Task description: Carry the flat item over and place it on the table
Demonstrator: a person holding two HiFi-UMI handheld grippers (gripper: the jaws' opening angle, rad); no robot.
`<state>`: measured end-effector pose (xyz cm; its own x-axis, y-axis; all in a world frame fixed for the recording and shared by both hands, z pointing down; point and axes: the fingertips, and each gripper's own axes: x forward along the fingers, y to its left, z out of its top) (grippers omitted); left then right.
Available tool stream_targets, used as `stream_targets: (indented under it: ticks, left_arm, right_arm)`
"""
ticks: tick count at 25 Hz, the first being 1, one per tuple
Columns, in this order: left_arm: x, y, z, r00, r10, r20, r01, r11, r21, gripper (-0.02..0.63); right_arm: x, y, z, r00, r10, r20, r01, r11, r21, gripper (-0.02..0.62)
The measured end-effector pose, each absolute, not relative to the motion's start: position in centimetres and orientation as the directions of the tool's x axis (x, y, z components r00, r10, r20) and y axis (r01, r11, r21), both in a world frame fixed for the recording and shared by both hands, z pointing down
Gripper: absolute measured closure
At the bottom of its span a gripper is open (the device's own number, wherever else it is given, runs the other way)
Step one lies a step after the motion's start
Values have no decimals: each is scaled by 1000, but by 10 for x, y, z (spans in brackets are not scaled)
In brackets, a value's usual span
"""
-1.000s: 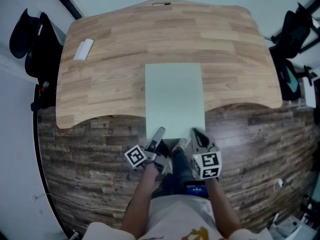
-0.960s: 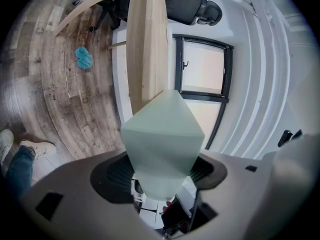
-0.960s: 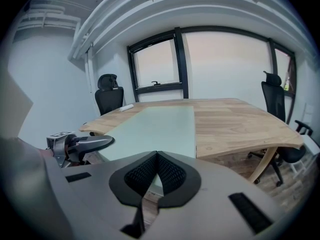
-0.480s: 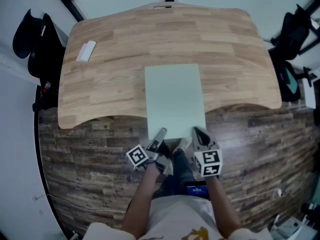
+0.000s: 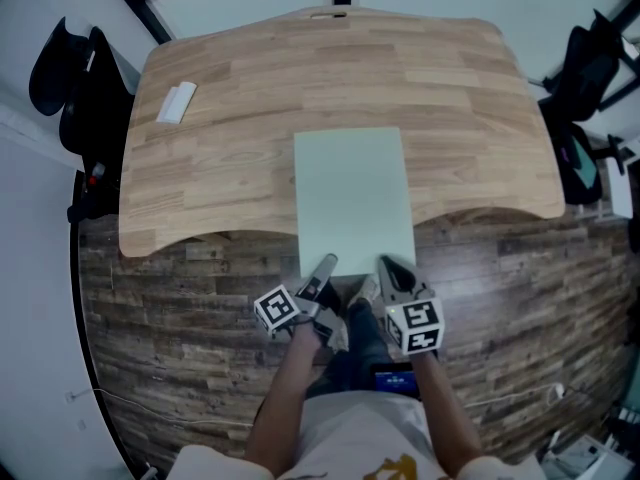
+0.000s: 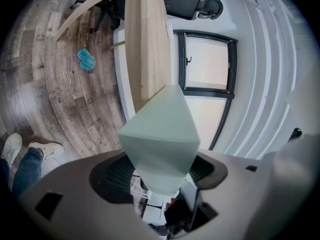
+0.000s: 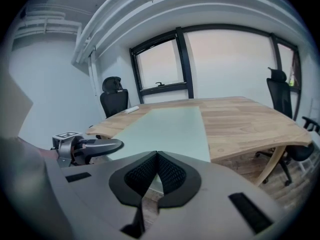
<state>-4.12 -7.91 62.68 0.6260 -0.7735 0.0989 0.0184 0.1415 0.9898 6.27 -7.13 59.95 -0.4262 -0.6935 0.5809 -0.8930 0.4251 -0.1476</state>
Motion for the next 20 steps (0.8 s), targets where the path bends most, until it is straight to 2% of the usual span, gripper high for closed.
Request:
stream_targets:
  ticks: [7, 15, 20]
  left_arm:
    - [-41, -83, 627, 629, -771, 104, 15, 146, 989, 307]
    - [-42, -83, 627, 630, -770, 101, 20, 147, 989, 307]
    - [-43, -86, 628, 617, -779, 109, 19, 152, 988, 307]
  right_arm:
    - [34, -67, 590, -514, -660, 547, -848, 487, -208, 595]
    - [21, -72, 593, -524, -634, 569, -829, 531, -173, 512]
    - [12, -78, 592, -530, -642, 554, -829, 531, -177, 512]
